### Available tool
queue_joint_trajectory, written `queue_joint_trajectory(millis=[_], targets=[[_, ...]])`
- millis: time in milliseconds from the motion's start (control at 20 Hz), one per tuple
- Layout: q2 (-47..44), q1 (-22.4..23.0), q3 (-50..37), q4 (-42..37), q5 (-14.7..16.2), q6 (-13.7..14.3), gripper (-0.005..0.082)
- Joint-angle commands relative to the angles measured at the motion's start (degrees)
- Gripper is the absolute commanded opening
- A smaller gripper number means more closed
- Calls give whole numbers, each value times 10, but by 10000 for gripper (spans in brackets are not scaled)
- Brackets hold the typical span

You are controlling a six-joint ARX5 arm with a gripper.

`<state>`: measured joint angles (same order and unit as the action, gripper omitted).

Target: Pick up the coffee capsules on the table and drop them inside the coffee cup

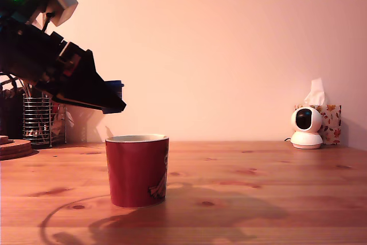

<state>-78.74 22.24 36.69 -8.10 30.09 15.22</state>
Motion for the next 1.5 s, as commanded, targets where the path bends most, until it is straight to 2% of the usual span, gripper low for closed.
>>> queue_joint_trajectory(millis=[0, 200, 650, 850, 1450], targets=[[-4, 8, 11, 2, -6, 2, 180], [-33, 21, 41, 23, -6, 2, 181], [-68, 38, 58, 62, -36, 3, 181], [-69, 49, 58, 69, -37, 13, 181], [-69, 49, 58, 94, -43, 16, 181]])
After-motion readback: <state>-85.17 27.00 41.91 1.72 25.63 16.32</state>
